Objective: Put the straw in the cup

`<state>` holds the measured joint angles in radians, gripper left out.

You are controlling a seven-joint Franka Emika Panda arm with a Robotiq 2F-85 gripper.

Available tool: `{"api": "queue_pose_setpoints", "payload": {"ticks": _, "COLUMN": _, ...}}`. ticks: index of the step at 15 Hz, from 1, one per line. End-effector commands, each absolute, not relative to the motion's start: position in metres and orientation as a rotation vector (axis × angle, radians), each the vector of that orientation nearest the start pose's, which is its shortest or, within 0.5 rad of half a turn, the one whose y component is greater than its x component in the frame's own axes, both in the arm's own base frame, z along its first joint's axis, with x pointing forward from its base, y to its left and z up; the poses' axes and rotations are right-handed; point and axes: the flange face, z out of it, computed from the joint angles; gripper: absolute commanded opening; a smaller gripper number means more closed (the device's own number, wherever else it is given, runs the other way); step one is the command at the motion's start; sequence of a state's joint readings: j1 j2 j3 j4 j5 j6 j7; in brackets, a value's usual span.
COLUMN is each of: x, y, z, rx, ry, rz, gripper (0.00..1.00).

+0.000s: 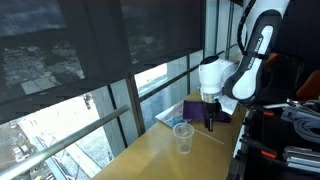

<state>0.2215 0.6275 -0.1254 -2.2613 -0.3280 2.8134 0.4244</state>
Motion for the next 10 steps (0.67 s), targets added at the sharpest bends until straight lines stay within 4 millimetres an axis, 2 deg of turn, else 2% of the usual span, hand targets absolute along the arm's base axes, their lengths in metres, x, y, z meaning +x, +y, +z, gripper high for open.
{"api": "queue_pose_setpoints", "payload": {"ticks": 1, "x": 0.513, "y": 0.059, "z": 0.075, "rx": -3.271, "ry": -0.06, "rz": -0.019, "gripper": 1.0}}
{"api": "queue_pose_setpoints", "payload": {"ticks": 4, "x": 0.513, "y": 0.056, "z": 0.074, "rx": -3.223, "ry": -0.063, "rz": -0.069, "gripper": 1.0}}
{"api": "queue_pose_setpoints", "payload": {"ticks": 10, "x": 0.521, "y": 0.036, "z": 0.043, "rx": -3.189, "ry": -0.044, "rz": -0.058, "gripper": 1.0}}
